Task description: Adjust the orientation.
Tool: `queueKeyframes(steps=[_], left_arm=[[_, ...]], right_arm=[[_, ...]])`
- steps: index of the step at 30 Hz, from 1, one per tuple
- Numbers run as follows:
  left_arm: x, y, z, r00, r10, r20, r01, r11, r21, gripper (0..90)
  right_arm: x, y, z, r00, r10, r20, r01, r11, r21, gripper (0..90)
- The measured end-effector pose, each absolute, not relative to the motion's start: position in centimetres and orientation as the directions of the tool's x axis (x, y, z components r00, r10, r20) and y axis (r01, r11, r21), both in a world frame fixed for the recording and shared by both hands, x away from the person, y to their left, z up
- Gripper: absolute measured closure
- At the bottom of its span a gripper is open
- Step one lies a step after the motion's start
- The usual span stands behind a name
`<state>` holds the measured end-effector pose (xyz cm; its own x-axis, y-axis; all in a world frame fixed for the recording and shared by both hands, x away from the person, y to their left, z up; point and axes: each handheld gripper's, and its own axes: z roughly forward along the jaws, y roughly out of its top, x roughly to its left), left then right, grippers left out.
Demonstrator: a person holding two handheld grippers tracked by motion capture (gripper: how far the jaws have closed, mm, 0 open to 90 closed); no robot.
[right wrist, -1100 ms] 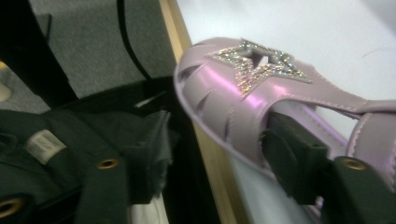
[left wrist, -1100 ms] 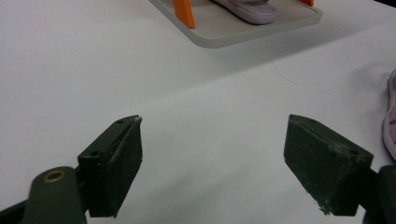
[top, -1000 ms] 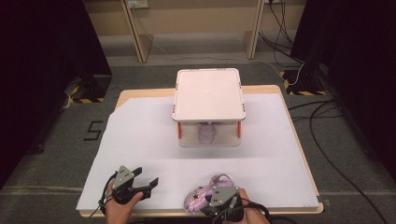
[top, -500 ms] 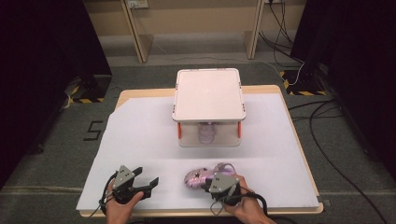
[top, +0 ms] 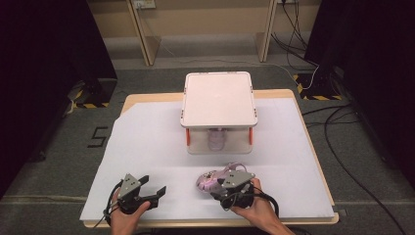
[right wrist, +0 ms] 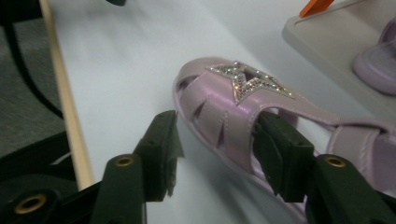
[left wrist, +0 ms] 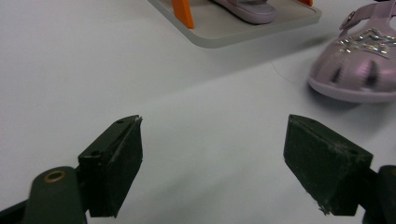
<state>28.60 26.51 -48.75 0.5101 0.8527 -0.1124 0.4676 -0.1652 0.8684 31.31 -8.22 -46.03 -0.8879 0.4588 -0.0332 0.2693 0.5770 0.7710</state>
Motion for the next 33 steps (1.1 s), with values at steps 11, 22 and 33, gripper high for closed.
queueKeyframes(steps=[11, 22, 33], left_arm=[[28.6, 26.5, -48.8, 0.511, 0.852, -0.114, 0.468, -0.165, 0.868, 19.4], [28.6, 26.5, -48.8, 0.510, 0.852, -0.114, 0.471, -0.166, 0.866, 19.4], [28.8, 26.6, -48.9, 0.503, 0.856, -0.122, 0.472, -0.154, 0.868, 19.5]], right_arm=[[30.4, -8.9, -44.6, -0.895, 0.444, 0.048, 0.319, 0.559, 0.765, 40.4], [31.8, -11.5, -41.8, -0.888, 0.458, -0.043, 0.222, 0.510, 0.831, 40.8], [35.6, -14.6, -43.3, -0.851, 0.519, -0.077, 0.248, 0.527, 0.813, 40.8]])
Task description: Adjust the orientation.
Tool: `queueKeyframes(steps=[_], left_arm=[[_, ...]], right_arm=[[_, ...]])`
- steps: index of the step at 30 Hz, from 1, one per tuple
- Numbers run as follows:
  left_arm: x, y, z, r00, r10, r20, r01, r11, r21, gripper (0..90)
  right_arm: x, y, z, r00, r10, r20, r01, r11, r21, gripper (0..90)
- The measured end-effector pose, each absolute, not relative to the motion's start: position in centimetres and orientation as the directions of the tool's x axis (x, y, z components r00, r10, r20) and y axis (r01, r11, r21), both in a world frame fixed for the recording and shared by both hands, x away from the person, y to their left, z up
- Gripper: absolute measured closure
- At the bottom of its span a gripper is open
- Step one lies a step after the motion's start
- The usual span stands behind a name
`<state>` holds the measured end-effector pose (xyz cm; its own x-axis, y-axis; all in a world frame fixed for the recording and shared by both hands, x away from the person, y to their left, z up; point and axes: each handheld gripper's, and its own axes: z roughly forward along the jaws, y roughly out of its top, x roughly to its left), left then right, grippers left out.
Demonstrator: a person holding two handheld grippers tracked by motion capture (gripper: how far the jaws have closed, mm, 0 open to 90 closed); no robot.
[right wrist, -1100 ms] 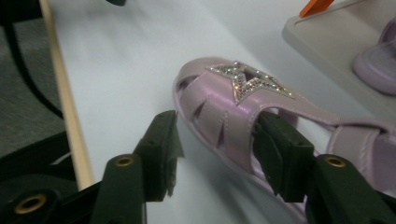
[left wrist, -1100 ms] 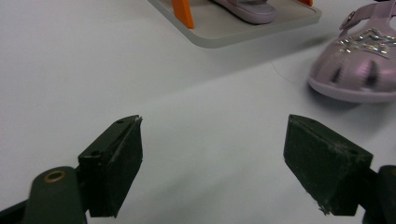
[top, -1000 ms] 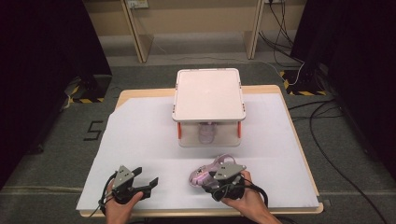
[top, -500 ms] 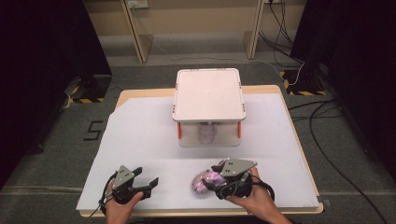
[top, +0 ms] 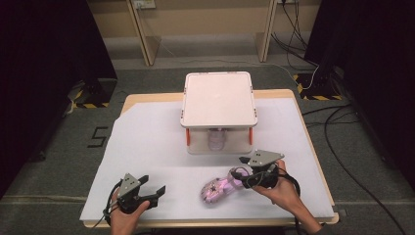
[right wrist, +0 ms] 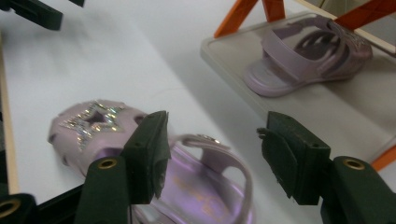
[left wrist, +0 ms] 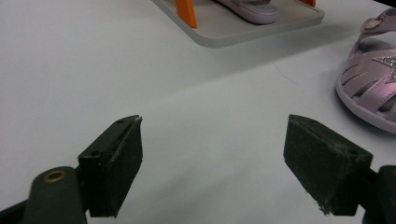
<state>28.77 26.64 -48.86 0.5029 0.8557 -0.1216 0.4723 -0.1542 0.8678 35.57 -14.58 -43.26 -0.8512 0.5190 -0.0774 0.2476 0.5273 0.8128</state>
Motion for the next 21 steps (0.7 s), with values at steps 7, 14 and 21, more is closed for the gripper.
queueKeyframes(steps=[7, 14, 21], left_arm=[[28.9, 26.5, -48.8, 0.504, 0.855, -0.121, 0.476, -0.157, 0.865, 19.4], [28.9, 26.6, -48.8, 0.502, 0.856, -0.123, 0.477, -0.155, 0.865, 19.5], [28.9, 26.5, -48.8, 0.505, 0.854, -0.123, 0.478, -0.159, 0.864, 19.4]], right_arm=[[36.3, -15.3, -44.0, -0.851, 0.520, -0.082, 0.262, 0.554, 0.790, 38.2], [36.4, -15.2, -44.9, -0.874, 0.476, -0.097, 0.246, 0.605, 0.757, 33.9], [35.6, -14.5, -44.6, -0.894, 0.437, -0.101, 0.215, 0.617, 0.757, 34.4]])
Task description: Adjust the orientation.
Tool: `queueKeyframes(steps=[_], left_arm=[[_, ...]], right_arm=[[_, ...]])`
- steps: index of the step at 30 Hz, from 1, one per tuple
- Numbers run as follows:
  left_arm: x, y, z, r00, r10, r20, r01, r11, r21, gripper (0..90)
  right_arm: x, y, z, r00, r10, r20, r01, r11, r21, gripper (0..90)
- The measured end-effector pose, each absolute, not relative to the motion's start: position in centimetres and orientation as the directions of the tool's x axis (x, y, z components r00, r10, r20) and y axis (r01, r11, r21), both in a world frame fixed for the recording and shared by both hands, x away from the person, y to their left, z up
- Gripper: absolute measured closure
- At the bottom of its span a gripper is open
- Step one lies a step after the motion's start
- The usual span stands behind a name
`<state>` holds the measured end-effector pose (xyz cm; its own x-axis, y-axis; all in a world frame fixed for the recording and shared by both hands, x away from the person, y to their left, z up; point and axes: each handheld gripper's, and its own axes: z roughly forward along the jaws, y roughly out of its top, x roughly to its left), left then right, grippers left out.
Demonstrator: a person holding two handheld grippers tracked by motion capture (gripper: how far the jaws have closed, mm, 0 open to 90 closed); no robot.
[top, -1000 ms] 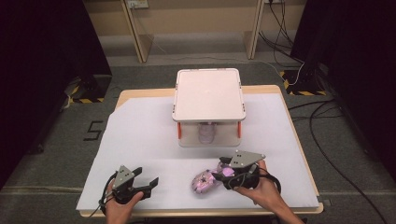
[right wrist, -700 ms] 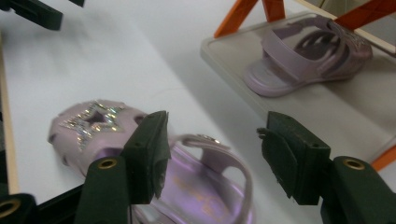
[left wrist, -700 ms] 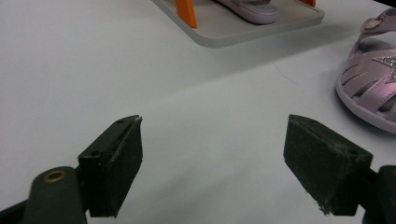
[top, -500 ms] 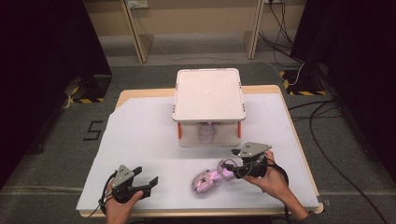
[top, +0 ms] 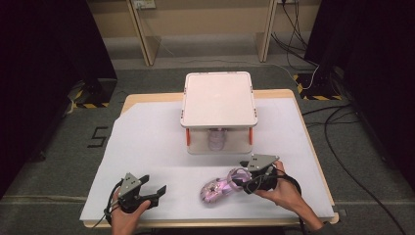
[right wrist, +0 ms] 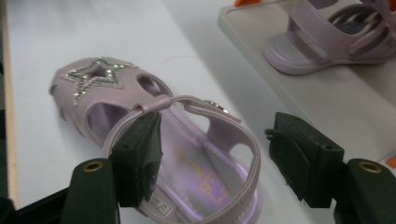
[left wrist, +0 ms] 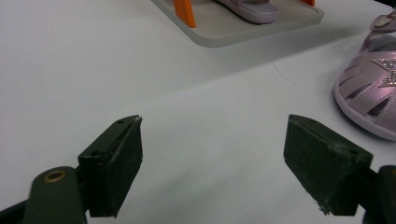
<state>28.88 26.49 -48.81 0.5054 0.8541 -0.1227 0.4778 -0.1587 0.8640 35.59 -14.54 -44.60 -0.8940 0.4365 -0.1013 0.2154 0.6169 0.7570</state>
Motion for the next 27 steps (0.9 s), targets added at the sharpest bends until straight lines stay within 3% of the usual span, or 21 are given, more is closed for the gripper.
queueKeyframes(steps=[17, 27], left_arm=[[28.8, 26.5, -48.8, 0.501, 0.856, -0.124, 0.481, -0.156, 0.863, 19.4], [28.8, 26.6, -48.8, 0.502, 0.856, -0.126, 0.477, -0.153, 0.865, 19.4]], right_arm=[[34.0, -14.5, -44.3, -0.944, 0.315, -0.098, 0.153, 0.681, 0.716, 34.3], [33.3, -13.6, -45.2, -0.962, 0.241, -0.128, 0.078, 0.691, 0.718, 45.1]])
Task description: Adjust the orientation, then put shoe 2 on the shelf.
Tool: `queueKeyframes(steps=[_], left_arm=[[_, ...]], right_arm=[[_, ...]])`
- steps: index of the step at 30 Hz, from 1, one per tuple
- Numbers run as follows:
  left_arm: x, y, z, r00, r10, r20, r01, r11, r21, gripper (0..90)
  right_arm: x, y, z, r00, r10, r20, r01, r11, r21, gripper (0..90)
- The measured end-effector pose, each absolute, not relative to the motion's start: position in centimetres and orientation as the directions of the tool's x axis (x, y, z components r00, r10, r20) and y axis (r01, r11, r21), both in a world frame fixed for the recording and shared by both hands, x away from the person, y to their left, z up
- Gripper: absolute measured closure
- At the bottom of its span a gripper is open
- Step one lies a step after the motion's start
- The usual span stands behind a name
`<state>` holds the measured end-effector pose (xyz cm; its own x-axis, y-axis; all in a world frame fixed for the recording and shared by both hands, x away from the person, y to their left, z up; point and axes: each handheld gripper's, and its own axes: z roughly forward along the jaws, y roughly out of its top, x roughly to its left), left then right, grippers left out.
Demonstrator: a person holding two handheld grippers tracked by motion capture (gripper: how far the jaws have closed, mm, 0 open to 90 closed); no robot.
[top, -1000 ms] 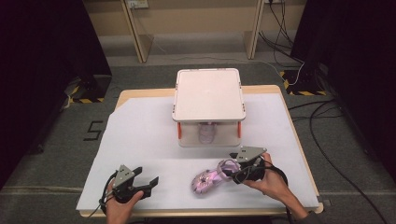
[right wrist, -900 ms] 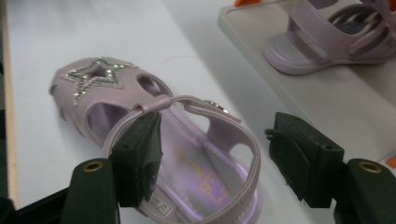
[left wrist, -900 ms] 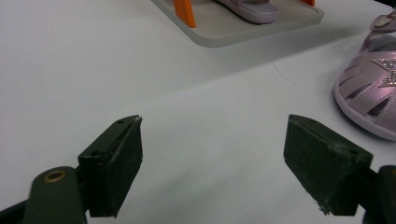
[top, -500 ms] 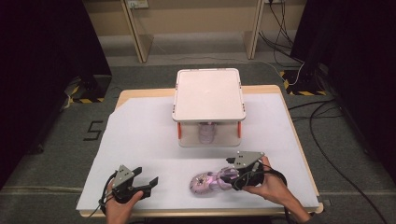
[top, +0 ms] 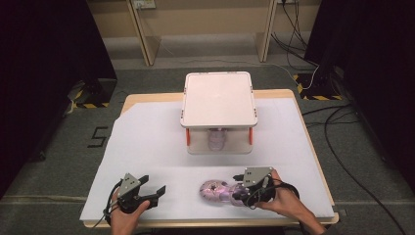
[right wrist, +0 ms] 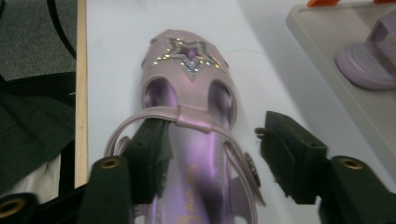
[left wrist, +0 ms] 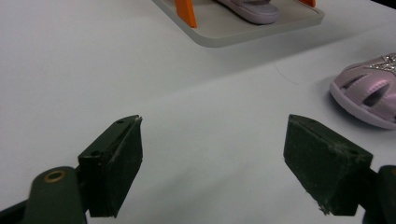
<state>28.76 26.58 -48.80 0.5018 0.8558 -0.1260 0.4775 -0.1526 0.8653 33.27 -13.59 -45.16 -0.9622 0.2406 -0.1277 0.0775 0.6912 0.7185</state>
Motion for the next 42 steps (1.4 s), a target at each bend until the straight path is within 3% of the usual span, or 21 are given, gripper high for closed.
queueKeyframes(steps=[1, 4, 7, 13, 19, 42], left_arm=[[28.7, 26.6, -48.8, 0.503, 0.855, -0.125, 0.477, -0.154, 0.865, 19.5], [28.7, 26.6, -48.8, 0.503, 0.855, -0.125, 0.478, -0.155, 0.865, 19.4], [28.8, 26.6, -48.8, 0.501, 0.856, -0.124, 0.479, -0.155, 0.864, 19.4], [28.8, 26.5, -48.8, 0.501, 0.857, -0.123, 0.480, -0.157, 0.863, 19.5], [28.7, 26.5, -48.8, 0.509, 0.852, -0.119, 0.473, -0.162, 0.866, 19.5], [28.5, 26.5, -48.8, 0.509, 0.853, -0.117, 0.473, -0.163, 0.866, 19.5]], right_arm=[[33.1, -13.5, -45.1, -0.963, 0.221, -0.152, 0.043, 0.687, 0.726, 51.0], [32.9, -13.3, -45.1, -0.966, 0.195, -0.171, 0.011, 0.689, 0.724, 55.4], [32.6, -12.9, -45.2, -0.964, 0.151, -0.220, -0.056, 0.691, 0.720, 68.9], [32.2, -12.5, -44.8, -0.953, 0.145, -0.266, -0.096, 0.689, 0.718, 79.8], [32.1, -12.9, -43.6, -0.933, 0.193, -0.305, -0.101, 0.673, 0.733, 85.3], [36.8, -14.7, -42.5, -0.759, 0.444, -0.476, 0.007, 0.736, 0.677, 85.6]])
